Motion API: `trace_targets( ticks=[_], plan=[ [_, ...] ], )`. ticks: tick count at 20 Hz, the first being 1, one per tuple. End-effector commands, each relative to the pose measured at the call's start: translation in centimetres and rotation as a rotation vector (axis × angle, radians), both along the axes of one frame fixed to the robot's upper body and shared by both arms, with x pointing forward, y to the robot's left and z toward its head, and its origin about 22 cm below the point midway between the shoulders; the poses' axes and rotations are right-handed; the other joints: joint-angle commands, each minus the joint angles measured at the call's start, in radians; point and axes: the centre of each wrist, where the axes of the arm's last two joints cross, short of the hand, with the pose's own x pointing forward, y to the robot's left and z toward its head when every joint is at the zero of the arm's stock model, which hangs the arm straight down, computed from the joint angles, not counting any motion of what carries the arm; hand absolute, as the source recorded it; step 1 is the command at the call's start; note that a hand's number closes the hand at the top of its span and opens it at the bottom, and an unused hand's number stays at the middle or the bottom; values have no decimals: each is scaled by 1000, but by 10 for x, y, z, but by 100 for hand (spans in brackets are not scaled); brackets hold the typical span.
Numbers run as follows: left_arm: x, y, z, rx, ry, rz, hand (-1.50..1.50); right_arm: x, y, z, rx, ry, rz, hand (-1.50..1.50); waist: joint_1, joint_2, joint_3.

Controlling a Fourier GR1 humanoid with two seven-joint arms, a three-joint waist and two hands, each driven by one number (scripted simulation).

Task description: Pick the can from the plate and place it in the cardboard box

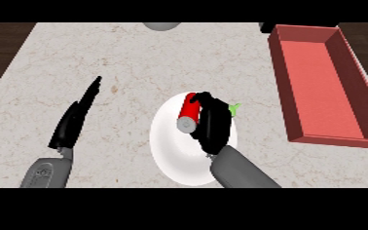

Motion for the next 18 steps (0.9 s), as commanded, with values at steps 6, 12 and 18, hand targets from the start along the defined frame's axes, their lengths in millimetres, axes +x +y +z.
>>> trace_targets(
  ticks=[6, 12, 18],
  plan=[
    [3, 5, 3, -4, -9, -21, 0, -7, -12, -2, -360, 248, 63, 150, 16, 9, -4],
    [-1, -3, 4, 14, -6, 9, 0, 9, -32, 41, -553, 419, 219, 150, -5, -7, -3],
    [-3, 8, -1, 0, 5, 37, 0, 18, -63, 165, -577, 278, 99, 150, -38, -11, -2]
  ],
)
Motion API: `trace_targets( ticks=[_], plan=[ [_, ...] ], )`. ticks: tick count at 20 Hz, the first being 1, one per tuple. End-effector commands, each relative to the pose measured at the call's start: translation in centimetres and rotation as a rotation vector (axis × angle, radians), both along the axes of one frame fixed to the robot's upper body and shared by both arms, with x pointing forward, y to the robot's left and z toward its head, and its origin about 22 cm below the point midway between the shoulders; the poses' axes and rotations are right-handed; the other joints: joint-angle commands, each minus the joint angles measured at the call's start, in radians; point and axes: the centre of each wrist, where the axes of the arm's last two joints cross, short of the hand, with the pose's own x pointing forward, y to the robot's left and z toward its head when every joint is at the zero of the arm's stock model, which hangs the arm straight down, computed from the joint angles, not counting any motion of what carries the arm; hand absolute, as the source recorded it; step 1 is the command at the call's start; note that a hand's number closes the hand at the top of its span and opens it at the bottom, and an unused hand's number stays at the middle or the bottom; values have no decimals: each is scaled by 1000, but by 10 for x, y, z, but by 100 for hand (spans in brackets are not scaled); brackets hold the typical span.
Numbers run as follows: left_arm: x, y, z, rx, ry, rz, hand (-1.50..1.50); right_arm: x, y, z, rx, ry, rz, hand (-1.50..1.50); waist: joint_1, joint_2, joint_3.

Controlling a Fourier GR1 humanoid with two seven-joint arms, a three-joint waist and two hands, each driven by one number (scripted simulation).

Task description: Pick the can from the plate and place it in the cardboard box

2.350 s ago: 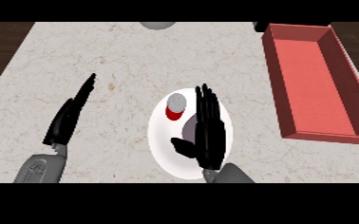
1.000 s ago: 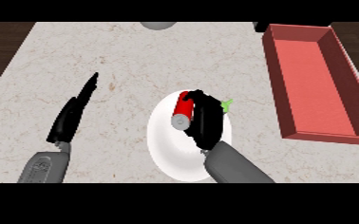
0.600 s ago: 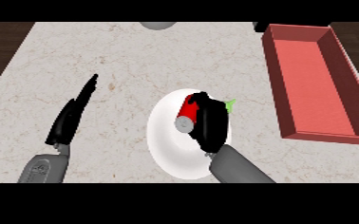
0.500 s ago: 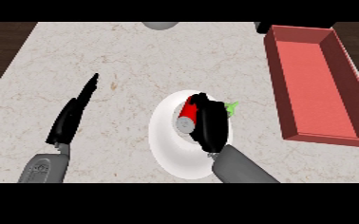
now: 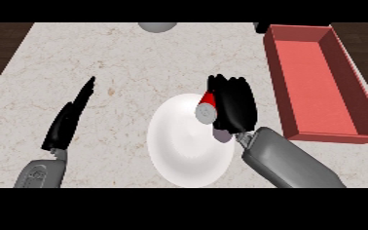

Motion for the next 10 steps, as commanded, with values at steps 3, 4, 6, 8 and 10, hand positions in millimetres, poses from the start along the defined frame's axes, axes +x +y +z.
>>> trace_targets(
  ticks=[3, 4, 6, 8, 10],
  plan=[
    [-7, -7, 2, 12, 2, 10, 0, -20, -18, 101, -46, -96, -108, 150, -14, -5, 1],
    [0, -1, 2, -12, 8, 15, 0, -12, -30, 124, -35, -103, -129, 150, -12, 1, 1],
    [2, -5, 1, -11, 19, -5, 0, -22, -30, 134, -15, -110, -209, 150, -3, 5, 2],
    [-11, 5, -2, 2, 8, -10, 0, -31, -54, 141, -14, -122, -258, 150, 3, 6, 2],
    [3, 0, -8, 15, -16, 5, 0, -22, -80, 169, 17, -151, -297, 150, -3, 10, 2]
  ],
)
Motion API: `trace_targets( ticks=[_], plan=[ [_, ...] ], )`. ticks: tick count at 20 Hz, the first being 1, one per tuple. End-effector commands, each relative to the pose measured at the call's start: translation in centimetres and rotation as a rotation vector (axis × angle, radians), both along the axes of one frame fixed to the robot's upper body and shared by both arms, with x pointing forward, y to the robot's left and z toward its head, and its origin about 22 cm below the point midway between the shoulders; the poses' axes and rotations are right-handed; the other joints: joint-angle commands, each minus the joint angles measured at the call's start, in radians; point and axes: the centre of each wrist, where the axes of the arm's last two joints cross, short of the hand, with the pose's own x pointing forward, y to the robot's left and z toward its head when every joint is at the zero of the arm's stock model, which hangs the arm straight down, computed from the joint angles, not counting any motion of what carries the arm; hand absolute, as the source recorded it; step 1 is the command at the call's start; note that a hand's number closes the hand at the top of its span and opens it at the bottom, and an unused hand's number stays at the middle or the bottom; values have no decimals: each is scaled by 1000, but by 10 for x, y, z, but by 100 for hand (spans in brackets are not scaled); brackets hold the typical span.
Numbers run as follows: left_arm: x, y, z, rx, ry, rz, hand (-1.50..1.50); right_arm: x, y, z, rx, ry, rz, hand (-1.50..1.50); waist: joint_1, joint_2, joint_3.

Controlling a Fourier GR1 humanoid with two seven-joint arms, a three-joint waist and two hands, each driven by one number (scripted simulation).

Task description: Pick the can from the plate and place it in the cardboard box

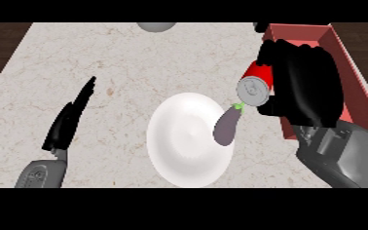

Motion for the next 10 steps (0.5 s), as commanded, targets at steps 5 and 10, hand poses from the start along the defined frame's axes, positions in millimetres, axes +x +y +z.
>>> trace_targets(
  ticks=[5, 10],
  plan=[
    [-5, 7, -8, -9, -3, -4, 0, -9, -79, 51, 68, -62, -176, 150, 10, 6, 1],
    [-7, -4, 1, -21, 3, -12, 0, 9, -131, 48, 70, -5, -238, 150, 19, 8, 1]
  ],
)
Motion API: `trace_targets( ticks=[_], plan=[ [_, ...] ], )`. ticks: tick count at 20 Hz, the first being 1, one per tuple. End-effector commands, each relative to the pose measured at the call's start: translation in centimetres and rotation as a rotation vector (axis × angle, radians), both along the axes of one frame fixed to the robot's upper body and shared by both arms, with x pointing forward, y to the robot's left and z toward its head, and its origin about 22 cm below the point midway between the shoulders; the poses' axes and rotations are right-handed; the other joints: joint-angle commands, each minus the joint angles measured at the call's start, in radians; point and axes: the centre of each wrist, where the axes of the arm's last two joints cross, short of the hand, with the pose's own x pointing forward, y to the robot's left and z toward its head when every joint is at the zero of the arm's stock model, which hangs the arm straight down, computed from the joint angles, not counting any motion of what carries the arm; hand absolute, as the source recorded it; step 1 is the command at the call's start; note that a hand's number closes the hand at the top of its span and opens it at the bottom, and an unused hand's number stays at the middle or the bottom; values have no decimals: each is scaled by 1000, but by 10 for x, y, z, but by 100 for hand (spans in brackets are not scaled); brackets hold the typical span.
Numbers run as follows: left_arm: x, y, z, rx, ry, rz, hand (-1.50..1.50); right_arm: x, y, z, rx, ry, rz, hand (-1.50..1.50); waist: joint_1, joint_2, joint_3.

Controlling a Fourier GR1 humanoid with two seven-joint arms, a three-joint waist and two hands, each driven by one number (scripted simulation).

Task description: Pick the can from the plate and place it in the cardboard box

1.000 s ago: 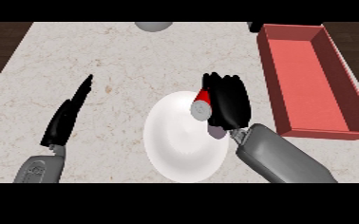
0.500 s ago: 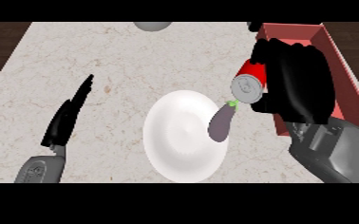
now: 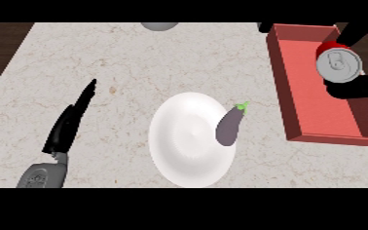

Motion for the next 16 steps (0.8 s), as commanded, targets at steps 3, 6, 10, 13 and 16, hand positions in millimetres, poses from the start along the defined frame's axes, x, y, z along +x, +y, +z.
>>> trace_targets(
  ticks=[3, 6, 10, 13, 16],
  plan=[
    [-3, -23, -17, 10, -7, -28, 0, 22, -67, -16, -11, 57, -80, 150, 6, 4, 1],
    [7, -2, 9, 8, -12, -17, 0, 42, -98, -23, -9, 107, -126, 150, 19, 6, 1],
    [5, 4, 5, 8, -10, -12, 0, 53, -104, -31, 152, 302, -123, 150, 19, 5, 0],
    [6, -2, -1, 2, -11, -20, 0, 60, -114, -77, 234, 420, -116, -150, 20, 8, 0],
    [7, 1, -7, 6, -7, -25, 0, 53, -143, -88, 255, 432, 7, -150, 10, 6, 1]
  ],
)
